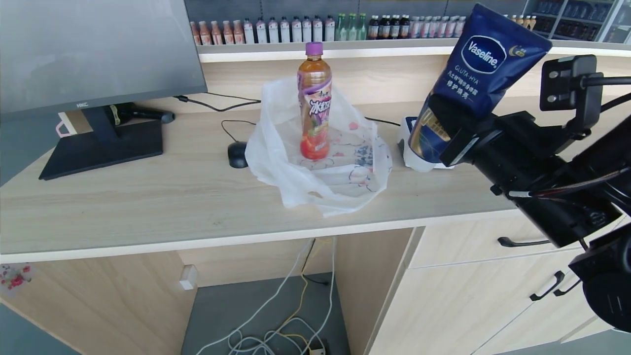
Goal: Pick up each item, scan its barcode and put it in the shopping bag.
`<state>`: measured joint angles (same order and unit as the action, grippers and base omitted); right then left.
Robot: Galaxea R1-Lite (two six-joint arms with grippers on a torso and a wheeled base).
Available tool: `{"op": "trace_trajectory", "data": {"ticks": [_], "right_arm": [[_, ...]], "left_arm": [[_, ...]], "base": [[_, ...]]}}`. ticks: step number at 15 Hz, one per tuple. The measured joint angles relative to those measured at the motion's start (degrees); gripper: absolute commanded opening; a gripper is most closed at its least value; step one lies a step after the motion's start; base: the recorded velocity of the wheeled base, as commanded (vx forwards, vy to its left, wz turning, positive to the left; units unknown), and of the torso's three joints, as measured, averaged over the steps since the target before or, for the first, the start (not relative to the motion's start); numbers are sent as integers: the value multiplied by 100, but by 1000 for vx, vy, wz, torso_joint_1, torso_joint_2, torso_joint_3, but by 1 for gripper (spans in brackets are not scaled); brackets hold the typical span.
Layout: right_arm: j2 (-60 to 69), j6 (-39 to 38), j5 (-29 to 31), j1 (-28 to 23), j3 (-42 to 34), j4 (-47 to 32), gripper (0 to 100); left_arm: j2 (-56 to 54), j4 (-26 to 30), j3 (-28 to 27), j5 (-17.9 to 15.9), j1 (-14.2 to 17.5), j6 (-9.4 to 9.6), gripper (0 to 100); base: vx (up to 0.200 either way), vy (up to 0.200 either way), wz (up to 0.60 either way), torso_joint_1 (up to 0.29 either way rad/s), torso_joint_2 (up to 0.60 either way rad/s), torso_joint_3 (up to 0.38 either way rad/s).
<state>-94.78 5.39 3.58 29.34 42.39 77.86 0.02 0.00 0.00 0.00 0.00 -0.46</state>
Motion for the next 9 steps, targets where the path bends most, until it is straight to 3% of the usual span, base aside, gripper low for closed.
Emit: {"op": "trace_trajectory", "data": {"ticks": [1, 9], "right_arm": [[-9, -2, 5, 0, 0, 17, 0], [-52, -6, 9, -10, 41, -38, 0]], "left_arm": [[0, 0, 0, 0, 0, 4, 0], [0, 2, 0, 0, -2, 41, 0]], "base": [[0, 200, 0, 2, -2, 12], [0, 0, 0, 0, 0, 0]]}}
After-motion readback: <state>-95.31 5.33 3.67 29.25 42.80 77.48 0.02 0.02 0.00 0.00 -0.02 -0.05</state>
